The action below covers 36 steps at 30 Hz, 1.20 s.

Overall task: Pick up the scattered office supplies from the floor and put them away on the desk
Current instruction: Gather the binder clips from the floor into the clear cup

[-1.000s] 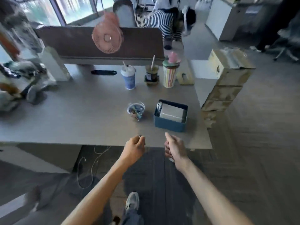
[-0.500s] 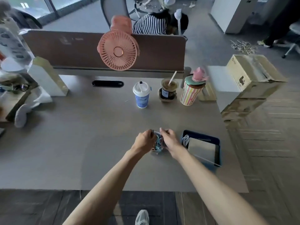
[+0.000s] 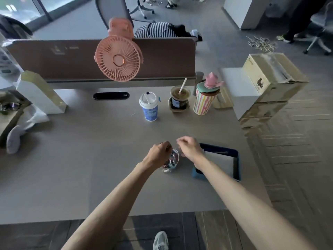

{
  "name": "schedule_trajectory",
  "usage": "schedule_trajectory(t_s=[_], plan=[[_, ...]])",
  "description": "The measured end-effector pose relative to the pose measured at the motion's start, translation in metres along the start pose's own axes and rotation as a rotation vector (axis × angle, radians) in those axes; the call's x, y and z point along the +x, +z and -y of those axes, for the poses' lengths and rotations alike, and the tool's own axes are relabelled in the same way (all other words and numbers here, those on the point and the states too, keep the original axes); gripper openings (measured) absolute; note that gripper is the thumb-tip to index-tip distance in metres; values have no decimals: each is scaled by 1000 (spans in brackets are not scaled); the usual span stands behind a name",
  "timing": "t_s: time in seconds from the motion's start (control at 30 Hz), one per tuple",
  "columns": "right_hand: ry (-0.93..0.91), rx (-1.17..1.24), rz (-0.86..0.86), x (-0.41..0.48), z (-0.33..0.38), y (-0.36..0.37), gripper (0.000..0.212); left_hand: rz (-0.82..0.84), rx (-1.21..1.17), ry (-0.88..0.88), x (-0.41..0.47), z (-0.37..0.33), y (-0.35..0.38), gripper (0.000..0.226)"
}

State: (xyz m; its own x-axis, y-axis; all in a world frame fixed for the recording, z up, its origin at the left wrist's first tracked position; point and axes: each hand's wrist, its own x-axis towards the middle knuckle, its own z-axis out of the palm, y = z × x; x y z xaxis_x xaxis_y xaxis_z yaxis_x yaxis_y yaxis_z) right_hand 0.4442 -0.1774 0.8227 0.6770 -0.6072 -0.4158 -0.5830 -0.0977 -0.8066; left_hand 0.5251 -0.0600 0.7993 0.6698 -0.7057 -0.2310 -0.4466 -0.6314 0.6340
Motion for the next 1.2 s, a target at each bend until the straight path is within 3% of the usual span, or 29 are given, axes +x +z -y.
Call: schedule_trajectory(t_s=[0.27,0.5,0.77,0.9,1.2], plan=[[-117,-173,-40,-31,-14,-39,21,-23,122,169,-10,4,7,33],[-123,-150,-70,-48,-23,-34,21,-92,60,144,-29,9,6,35],[-235,-321,-71,-103,-65,-63,20,-113,251,410,-79,-10,25,27],[-305,-350,-84,-157,-113,-102,21,-104,285,549,-126,-58,52,27],[-153,-393,-111,-279,-318,-201,24,3,301,634,-243,-139,222,15]])
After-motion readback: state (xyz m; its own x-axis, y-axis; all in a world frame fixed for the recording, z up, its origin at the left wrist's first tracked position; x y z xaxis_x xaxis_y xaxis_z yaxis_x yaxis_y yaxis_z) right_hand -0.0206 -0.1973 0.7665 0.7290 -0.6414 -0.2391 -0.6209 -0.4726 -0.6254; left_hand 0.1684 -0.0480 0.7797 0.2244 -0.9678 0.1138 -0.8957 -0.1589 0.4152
